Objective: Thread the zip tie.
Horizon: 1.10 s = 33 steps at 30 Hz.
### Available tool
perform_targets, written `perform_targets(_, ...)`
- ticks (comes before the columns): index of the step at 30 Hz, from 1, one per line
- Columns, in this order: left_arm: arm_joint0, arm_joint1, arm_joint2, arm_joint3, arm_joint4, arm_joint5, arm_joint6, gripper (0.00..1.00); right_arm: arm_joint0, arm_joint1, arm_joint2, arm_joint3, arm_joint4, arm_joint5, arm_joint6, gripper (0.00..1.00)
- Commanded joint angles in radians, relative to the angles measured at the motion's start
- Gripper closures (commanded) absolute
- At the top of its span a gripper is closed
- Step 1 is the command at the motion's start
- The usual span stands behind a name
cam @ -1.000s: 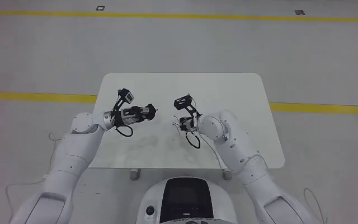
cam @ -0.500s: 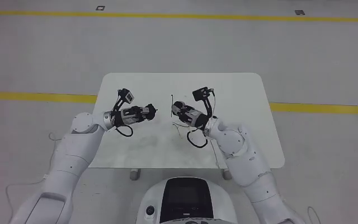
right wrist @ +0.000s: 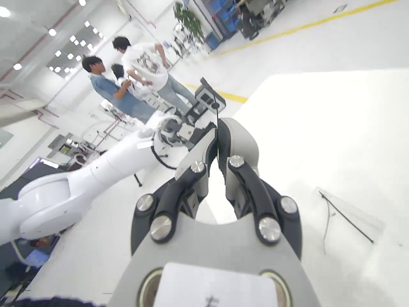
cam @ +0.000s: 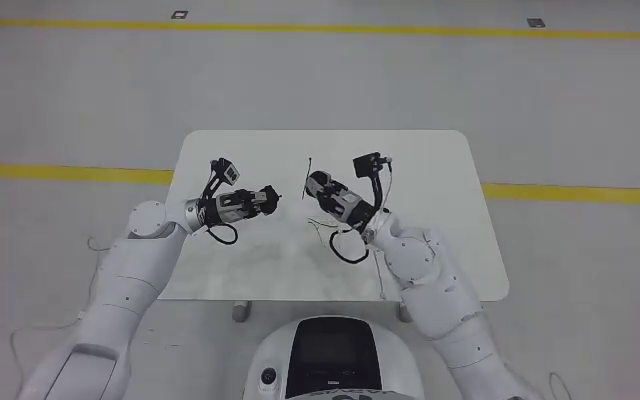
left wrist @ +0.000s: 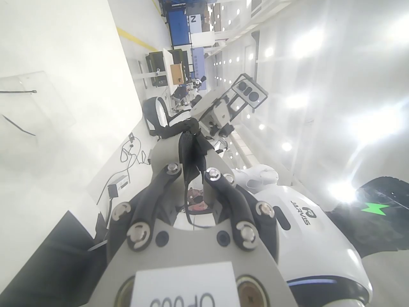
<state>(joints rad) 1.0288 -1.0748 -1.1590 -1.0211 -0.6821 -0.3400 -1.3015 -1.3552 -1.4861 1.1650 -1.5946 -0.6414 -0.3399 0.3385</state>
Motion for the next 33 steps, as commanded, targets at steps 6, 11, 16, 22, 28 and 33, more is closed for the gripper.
perform_targets(6,0.0,0.0,0.0,0.0,0.0,0.0,0.0,1.0,-0.069,-0.008,-0.057,0.013,-0.066,0.001,-0.308,1.0)
perform_targets(11,0.0,0.0,0.0,0.0,0.0,0.0,0.0,1.0,-0.065,-0.018,-0.101,0.064,-0.095,0.019,-0.43,1.0)
perform_targets(16,0.0,0.0,0.0,0.0,0.0,0.0,0.0,1.0,-0.041,-0.023,-0.128,0.102,-0.132,0.032,-0.466,1.0)
perform_targets(22,0.0,0.0,0.0,0.0,0.0,0.0,0.0,1.0,-0.041,-0.023,-0.128,0.102,-0.132,0.032,-0.466,1.0)
perform_targets(28,0.0,0.0,0.0,0.0,0.0,0.0,0.0,1.0,-0.049,-0.024,-0.137,0.088,-0.146,0.043,-0.474,1.0)
perform_targets(33,0.0,0.0,0.0,0.0,0.0,0.0,0.0,1.0,-0.054,-0.029,-0.177,0.088,-0.203,0.079,-0.526,1.0)
